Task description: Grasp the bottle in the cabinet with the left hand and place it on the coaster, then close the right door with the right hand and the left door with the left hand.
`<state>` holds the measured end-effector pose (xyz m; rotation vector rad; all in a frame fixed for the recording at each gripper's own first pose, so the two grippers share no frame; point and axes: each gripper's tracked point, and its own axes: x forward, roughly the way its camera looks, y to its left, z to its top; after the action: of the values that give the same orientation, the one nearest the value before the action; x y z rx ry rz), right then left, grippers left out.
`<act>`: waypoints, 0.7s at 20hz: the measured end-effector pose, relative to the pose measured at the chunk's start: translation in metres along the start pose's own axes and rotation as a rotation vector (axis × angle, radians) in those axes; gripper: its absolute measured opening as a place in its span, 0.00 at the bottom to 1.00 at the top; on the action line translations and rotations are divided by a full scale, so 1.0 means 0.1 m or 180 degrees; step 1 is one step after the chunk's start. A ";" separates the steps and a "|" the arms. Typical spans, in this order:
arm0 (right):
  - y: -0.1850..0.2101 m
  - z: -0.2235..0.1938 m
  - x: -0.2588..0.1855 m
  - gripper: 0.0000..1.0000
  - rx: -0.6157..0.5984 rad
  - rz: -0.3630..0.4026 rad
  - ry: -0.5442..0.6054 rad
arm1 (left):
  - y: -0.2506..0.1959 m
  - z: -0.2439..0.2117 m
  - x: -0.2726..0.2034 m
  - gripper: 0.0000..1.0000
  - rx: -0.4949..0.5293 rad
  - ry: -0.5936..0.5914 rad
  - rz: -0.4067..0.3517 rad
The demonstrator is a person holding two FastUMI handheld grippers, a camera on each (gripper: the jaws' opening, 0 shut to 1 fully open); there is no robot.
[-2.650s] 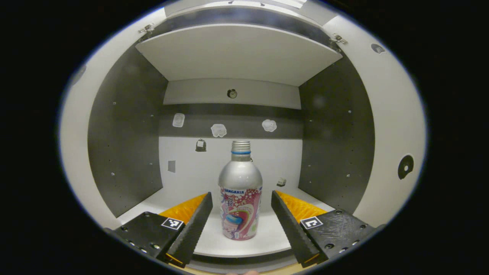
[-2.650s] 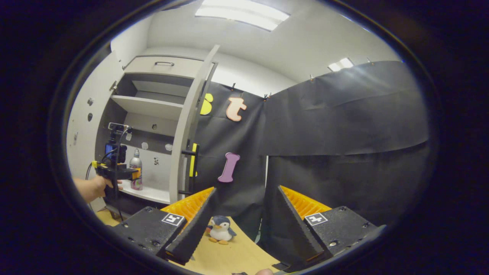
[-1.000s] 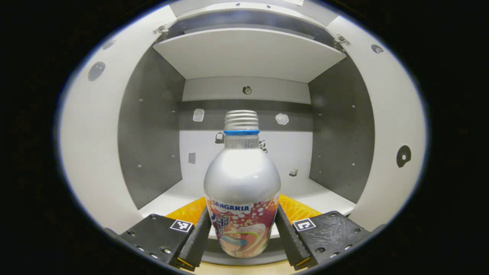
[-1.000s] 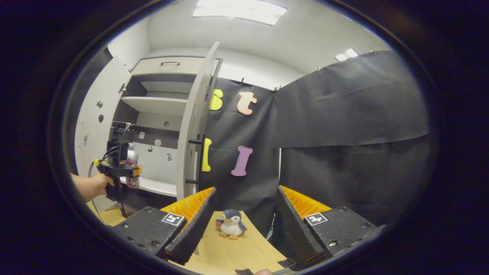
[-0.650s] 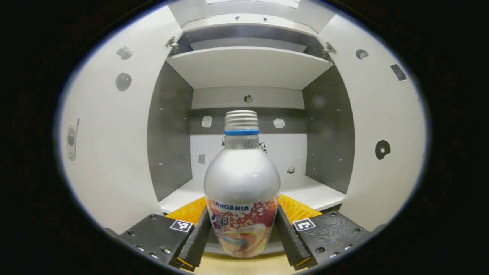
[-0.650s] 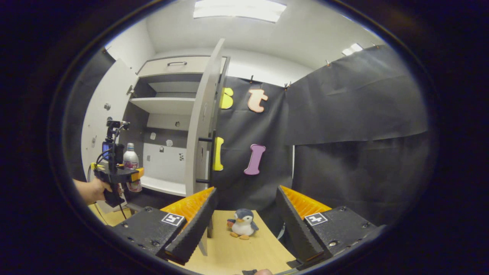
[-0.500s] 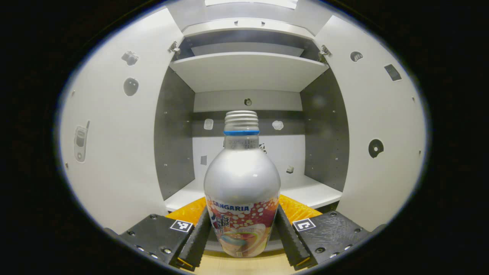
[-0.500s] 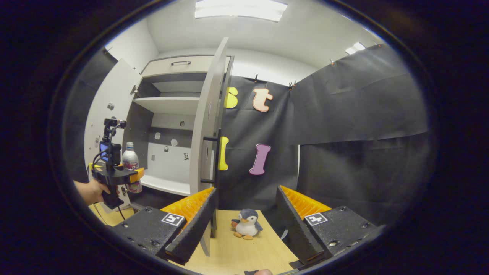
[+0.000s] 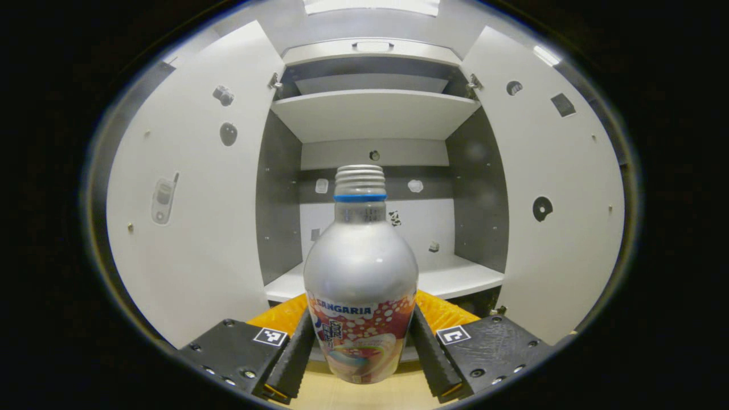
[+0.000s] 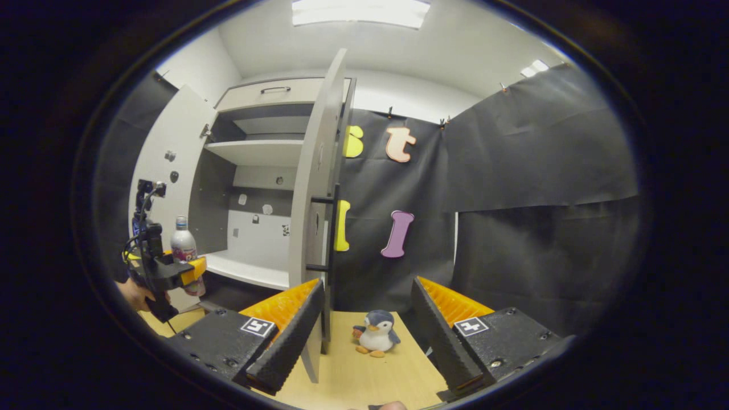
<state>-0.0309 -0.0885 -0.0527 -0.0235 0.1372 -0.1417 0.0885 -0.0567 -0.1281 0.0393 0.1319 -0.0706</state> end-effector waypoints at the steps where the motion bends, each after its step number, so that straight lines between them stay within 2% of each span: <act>1: -0.01 -0.01 0.01 0.99 0.0004 -0.0006 0.0010 | -0.03 -0.05 -0.07 0.80 0.0003 -0.0002 -0.0004; 2: -0.01 -0.01 0.02 0.99 0.0005 -0.0011 0.0019 | -0.05 -0.12 -0.12 0.84 -0.0001 0.0008 -0.0019; 4: -0.03 -0.04 0.05 0.99 -0.0014 -0.0037 0.0049 | -0.04 -0.34 -0.24 0.80 0.0059 0.0125 0.0059; 7: -0.06 -0.06 0.07 1.00 -0.0115 -0.0065 0.0098 | -0.13 -0.65 -0.41 0.80 -0.0004 0.0288 -0.0006; 8: -0.08 -0.08 0.07 0.99 -0.0132 -0.0071 0.0114 | -0.15 -0.75 -0.47 0.84 -0.0013 0.0340 -0.0028; 9: -0.08 -0.10 0.06 0.99 -0.0134 -0.0073 0.0134 | -0.18 -0.85 -0.52 0.80 -0.0001 0.0403 -0.0033; 10: -0.09 -0.12 0.05 0.99 -0.0128 -0.0087 0.0158 | -0.20 -0.97 -0.59 0.84 0.0012 0.0488 -0.0039; 11: -0.10 -0.14 0.06 0.99 -0.0117 -0.0104 0.0183 | -0.24 -1.07 -0.65 0.80 -0.0003 0.0557 -0.0079; 14: -0.07 -0.27 0.04 1.00 -0.0137 -0.0107 0.0313 | -0.27 -1.33 -0.79 0.80 0.0049 0.0664 -0.0103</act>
<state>-0.0320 -0.0963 -0.0794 -0.0617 0.2381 -0.1735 -0.0091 -0.0729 -0.2501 0.0598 0.3406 -0.0997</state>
